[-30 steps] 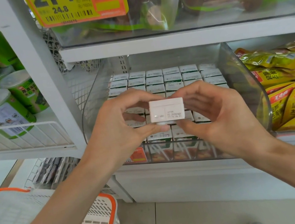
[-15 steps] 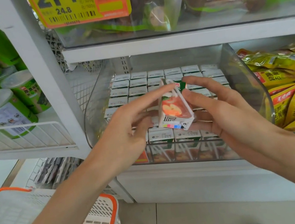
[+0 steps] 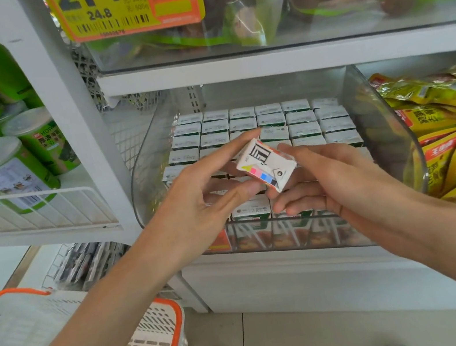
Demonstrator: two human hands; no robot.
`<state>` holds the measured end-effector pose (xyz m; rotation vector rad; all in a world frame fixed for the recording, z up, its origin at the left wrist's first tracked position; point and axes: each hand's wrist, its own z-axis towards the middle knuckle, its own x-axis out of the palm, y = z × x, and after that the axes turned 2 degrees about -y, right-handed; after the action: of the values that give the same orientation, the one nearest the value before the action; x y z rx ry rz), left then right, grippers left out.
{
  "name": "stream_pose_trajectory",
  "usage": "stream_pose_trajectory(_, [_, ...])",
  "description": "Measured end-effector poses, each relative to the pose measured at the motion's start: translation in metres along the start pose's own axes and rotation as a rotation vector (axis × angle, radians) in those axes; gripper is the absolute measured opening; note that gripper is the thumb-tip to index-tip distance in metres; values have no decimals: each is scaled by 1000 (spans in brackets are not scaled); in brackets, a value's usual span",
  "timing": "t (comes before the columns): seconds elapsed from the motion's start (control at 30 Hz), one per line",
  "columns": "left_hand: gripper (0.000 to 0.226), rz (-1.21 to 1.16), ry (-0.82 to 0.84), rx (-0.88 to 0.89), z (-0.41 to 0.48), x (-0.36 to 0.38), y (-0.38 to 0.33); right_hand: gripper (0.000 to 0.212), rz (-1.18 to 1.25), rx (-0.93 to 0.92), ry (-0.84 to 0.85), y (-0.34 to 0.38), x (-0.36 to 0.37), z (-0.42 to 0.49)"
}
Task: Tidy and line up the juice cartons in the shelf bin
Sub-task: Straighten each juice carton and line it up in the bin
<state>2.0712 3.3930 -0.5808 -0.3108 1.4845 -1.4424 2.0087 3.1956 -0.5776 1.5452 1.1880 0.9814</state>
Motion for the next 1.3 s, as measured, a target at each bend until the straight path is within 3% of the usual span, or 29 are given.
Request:
stream_pose_trajectory(0.17, [61, 48, -21, -20, -1, 1, 2, 41, -13, 25, 83, -1, -3, 1])
stream_pose_trajectory(0.43, [61, 124, -132, -12, 1, 6, -4, 44, 249, 165, 335, 1, -3, 4])
stream_pose_trajectory(0.57, [63, 77, -115, -31, 0, 4, -7, 39, 288, 160, 286, -1, 0, 5])
stream_pose_trajectory(0.73, [34, -156, -55, -147, -3, -1, -14, 36, 266, -21, 92, 0, -2, 6])
stream_pose_trajectory(0.83, [35, -178, -70, -167, -3, -4, -14, 48, 75, -219, 16, 0, -3, 5])
stream_pose_trajectory(1.03, [48, 22, -137, -172, -2, -15, 3, 48, -326, -579, 62, -6, 9, 8])
stream_pose_trajectory(1.3, [47, 111, -162, -213, -12, -45, 2, 41, -456, -718, 92, -5, 36, 15])
